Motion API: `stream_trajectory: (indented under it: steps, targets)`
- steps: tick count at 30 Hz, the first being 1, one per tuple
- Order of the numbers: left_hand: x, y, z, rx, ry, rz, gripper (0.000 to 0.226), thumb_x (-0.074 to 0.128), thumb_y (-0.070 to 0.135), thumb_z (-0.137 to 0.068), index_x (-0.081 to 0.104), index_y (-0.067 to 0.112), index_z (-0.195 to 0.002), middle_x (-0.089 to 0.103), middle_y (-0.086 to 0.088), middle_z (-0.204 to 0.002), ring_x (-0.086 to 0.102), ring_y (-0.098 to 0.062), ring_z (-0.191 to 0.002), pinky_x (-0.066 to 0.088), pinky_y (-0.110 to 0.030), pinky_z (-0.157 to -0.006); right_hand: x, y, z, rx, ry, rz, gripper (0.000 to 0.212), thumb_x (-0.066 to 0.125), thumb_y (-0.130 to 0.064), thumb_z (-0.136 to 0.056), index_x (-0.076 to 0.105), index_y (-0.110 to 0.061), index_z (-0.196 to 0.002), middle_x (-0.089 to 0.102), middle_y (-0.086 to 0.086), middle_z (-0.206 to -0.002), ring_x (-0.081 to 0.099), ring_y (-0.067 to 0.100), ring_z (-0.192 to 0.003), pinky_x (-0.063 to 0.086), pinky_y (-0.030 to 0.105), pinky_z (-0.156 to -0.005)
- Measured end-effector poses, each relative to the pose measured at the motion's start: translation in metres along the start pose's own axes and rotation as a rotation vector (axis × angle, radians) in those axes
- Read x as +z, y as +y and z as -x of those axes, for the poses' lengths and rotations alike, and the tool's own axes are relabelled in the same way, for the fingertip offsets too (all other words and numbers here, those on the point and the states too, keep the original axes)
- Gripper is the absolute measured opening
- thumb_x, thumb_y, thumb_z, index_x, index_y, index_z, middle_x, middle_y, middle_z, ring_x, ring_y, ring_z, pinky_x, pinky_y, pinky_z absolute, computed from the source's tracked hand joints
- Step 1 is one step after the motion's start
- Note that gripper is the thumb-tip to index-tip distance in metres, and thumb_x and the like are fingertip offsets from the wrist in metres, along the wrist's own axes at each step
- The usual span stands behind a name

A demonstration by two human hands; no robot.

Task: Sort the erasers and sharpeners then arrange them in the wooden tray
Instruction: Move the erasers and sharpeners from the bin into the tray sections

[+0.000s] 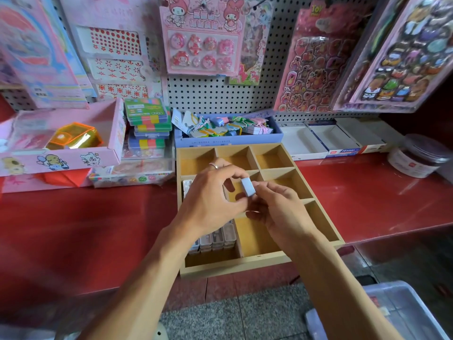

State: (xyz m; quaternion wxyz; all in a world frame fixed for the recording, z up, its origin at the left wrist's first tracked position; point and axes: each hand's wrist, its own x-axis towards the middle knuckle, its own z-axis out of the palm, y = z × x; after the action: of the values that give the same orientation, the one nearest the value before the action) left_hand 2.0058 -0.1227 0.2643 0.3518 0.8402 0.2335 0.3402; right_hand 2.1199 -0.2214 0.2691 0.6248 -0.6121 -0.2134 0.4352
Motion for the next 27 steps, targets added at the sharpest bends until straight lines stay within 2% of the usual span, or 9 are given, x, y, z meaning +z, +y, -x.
stream_trajectory:
  steps: [3, 5, 7, 10, 14, 18, 21, 23, 27]
  targets:
    - [-0.002, 0.002, 0.001, -0.007, -0.055, -0.051, 0.032, 0.071, 0.031, -0.064, 0.069, 0.028, -0.096, 0.062, 0.014, -0.087, 0.06, -0.008, -0.073, 0.051, -0.034, -0.067, 0.003, -0.001, 0.0, -0.051, 0.002, 0.101, 0.029, 0.069, -0.032, -0.092, 0.067, -0.004, -0.098, 0.069, 0.007, -0.084, 0.064, 0.014, -0.07, 0.051, 0.028, -0.063]
    - [-0.003, 0.002, 0.002, -0.013, -0.074, -0.07, 0.029, 0.07, 0.031, -0.063, 0.068, 0.03, -0.091, 0.062, 0.014, -0.084, 0.06, -0.008, -0.071, 0.051, -0.035, -0.066, 0.004, -0.002, 0.0, -0.083, -0.002, 0.179, 0.026, 0.076, -0.028, -0.086, 0.065, -0.006, -0.093, 0.067, 0.004, -0.077, 0.062, 0.013, -0.068, 0.052, 0.028, -0.064]
    - [-0.004, 0.001, 0.002, -0.014, -0.06, -0.049, 0.026, 0.071, 0.03, -0.063, 0.069, 0.03, -0.089, 0.063, 0.015, -0.083, 0.06, -0.01, -0.07, 0.051, -0.035, -0.066, 0.005, -0.003, -0.001, -0.08, -0.009, 0.17, 0.021, 0.072, -0.023, -0.09, 0.066, -0.004, -0.091, 0.065, 0.005, -0.073, 0.06, 0.013, -0.067, 0.05, 0.028, -0.065]
    - [-0.008, -0.001, 0.001, -0.007, -0.047, -0.055, 0.028, 0.073, 0.029, -0.064, 0.07, 0.031, -0.092, 0.064, 0.015, -0.086, 0.059, -0.013, -0.072, 0.05, -0.035, -0.068, 0.004, -0.003, -0.004, -0.062, -0.01, 0.152, 0.03, 0.063, -0.022, -0.096, 0.067, 0.008, -0.097, 0.063, 0.006, -0.07, 0.059, 0.013, -0.065, 0.049, 0.026, -0.063]
    - [-0.015, -0.005, 0.0, -0.018, -0.07, -0.095, 0.03, 0.07, 0.037, -0.063, 0.069, 0.031, -0.092, 0.06, 0.013, -0.081, 0.057, -0.012, -0.066, 0.053, -0.037, -0.065, 0.004, -0.002, -0.005, -0.043, -0.025, 0.218, 0.03, 0.061, -0.025, -0.098, 0.069, 0.003, -0.101, 0.067, 0.004, -0.076, 0.061, 0.014, -0.07, 0.05, 0.03, -0.067]
    - [-0.034, -0.026, -0.007, -0.148, -0.04, -0.254, 0.024, 0.078, 0.028, -0.071, 0.069, 0.028, -0.093, 0.06, 0.015, -0.078, 0.057, -0.005, -0.066, 0.056, -0.036, -0.067, -0.011, -0.003, -0.002, -0.056, 0.088, 0.223, 0.014, 0.061, -0.022, -0.098, 0.072, -0.014, -0.097, 0.073, 0.006, -0.088, 0.067, 0.02, -0.08, 0.054, 0.036, -0.073]
    - [-0.044, -0.044, -0.013, -0.238, -0.031, -0.373, 0.028, 0.081, 0.026, -0.076, 0.069, 0.024, -0.101, 0.058, 0.018, -0.079, 0.058, -0.007, -0.071, 0.054, -0.032, -0.073, -0.027, -0.003, 0.006, -0.084, 0.191, 0.209, 0.011, 0.06, -0.016, -0.098, 0.07, -0.014, -0.099, 0.073, 0.007, -0.088, 0.067, 0.019, -0.08, 0.055, 0.035, -0.074]
    - [-0.043, -0.055, -0.016, -0.277, -0.037, -0.407, 0.031, 0.081, 0.029, -0.076, 0.07, 0.023, -0.105, 0.059, 0.017, -0.08, 0.06, -0.012, -0.076, 0.053, -0.033, -0.076, -0.037, -0.001, 0.011, -0.108, 0.255, 0.205, 0.011, 0.059, -0.014, -0.098, 0.07, -0.015, -0.1, 0.074, 0.007, -0.091, 0.068, 0.018, -0.081, 0.056, 0.036, -0.076]
    - [-0.034, -0.066, -0.023, -0.315, -0.068, -0.426, 0.03, 0.08, 0.025, -0.076, 0.07, 0.024, -0.105, 0.06, 0.019, -0.076, 0.063, -0.014, -0.08, 0.055, -0.037, -0.08, -0.057, 0.004, 0.019, -0.152, 0.369, 0.197, 0.013, 0.059, -0.014, -0.097, 0.07, -0.016, -0.103, 0.075, 0.004, -0.094, 0.073, 0.014, -0.083, 0.054, 0.03, -0.07]
